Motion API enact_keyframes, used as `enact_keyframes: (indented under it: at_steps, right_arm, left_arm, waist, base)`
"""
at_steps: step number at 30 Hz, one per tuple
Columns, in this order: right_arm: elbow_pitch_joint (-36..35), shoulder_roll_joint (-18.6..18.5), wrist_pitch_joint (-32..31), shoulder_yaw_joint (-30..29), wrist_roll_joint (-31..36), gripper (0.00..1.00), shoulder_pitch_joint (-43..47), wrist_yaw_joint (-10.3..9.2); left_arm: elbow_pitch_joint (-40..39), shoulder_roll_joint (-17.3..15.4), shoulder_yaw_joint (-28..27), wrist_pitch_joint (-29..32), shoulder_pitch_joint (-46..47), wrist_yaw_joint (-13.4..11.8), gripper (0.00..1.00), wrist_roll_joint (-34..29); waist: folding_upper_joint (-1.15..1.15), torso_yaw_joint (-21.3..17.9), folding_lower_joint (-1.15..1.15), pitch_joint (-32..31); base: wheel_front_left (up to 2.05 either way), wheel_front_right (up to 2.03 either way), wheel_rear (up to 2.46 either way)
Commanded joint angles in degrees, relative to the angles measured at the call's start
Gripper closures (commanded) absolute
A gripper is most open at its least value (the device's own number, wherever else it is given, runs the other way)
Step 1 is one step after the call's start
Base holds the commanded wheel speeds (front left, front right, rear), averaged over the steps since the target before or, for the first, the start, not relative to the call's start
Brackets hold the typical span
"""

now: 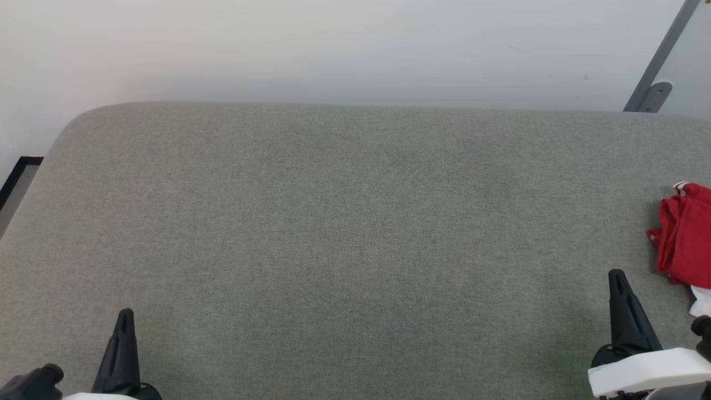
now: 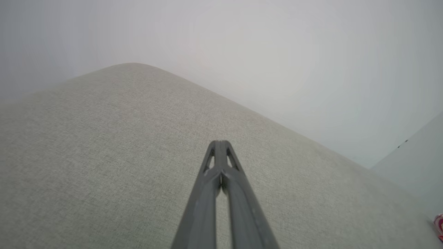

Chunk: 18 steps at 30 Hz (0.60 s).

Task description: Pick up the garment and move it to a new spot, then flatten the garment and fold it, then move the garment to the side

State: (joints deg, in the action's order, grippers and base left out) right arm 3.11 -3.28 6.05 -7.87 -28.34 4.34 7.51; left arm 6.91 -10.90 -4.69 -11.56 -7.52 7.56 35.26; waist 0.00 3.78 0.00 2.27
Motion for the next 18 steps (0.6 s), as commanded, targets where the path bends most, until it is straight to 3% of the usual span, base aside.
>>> enact_keyframes:
  at_steps: [1, 18]
  right_arm:
    - [-0.3, -0.1, -0.5, 0.0, -3.0, 1.00, -1.6, 0.00]
    - [2.1, 0.0, -3.2, 0.3, -16.5, 1.00, -3.7, -0.01]
  left_arm:
    - [-0.5, -0.3, -0.3, 0.7, 1.8, 0.0, 1.00, 2.7]
    - [1.1, 1.3, -0.4, 4.3, 4.6, 0.0, 1.00, 14.9]
  waist:
    - [0.00, -0.1, 0.00, 0.0]
    - [0.00, -0.6, 0.00, -0.3]
  base:
    - [0.00, 0.00, 0.00]
    - [0.00, 0.00, 0.00]
